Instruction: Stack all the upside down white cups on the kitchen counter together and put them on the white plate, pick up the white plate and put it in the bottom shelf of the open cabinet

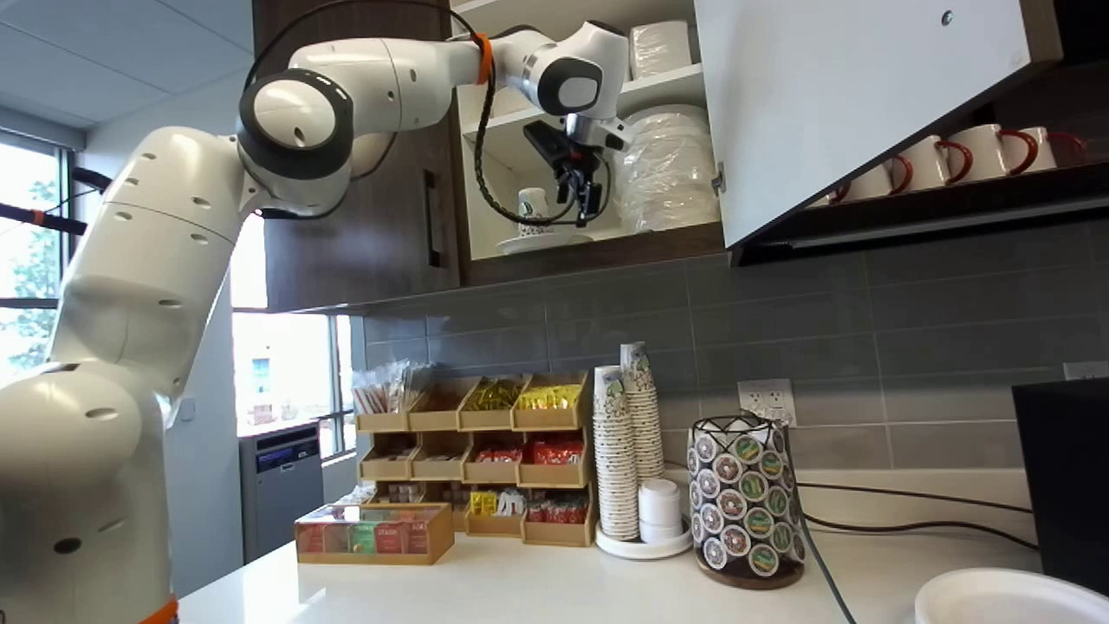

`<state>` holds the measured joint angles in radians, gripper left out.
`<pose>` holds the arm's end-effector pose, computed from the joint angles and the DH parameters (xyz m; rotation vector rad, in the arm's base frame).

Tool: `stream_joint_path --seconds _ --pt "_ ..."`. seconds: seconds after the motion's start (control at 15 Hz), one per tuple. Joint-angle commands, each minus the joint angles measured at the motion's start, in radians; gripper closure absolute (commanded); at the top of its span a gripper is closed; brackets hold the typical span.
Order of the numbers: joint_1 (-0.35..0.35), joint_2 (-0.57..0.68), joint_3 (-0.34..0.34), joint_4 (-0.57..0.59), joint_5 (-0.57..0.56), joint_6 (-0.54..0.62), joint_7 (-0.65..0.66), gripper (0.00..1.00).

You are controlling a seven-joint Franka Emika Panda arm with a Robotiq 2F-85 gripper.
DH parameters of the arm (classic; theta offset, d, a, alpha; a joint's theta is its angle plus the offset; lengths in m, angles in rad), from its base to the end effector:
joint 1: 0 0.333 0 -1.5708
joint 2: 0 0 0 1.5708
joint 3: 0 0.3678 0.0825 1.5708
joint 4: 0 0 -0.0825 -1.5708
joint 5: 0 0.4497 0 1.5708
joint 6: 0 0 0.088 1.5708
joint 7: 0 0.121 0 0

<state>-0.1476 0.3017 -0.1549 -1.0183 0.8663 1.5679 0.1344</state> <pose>0.7085 -0.0969 0.7946 -2.2949 0.3541 -0.3667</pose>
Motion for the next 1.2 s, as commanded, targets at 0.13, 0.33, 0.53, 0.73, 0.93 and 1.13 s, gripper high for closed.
stream_joint_path --seconds 0.13,0.33,0.53,0.73,0.93,1.13 --pt "-0.012 -0.099 -0.009 -0.089 -0.012 0.102 -0.266 0.00" --pt "-0.018 -0.186 -0.004 -0.197 0.020 0.146 -0.470 0.00" --pt "-0.021 -0.287 -0.005 -0.317 0.028 0.163 -0.679 0.00" --pt "-0.025 -0.386 -0.008 -0.430 0.042 0.158 -0.883 0.00" --pt "-0.027 -0.479 -0.012 -0.532 0.065 0.163 -1.055 0.00" --pt "-0.030 -0.560 -0.018 -0.620 0.084 0.165 -1.165 0.00"
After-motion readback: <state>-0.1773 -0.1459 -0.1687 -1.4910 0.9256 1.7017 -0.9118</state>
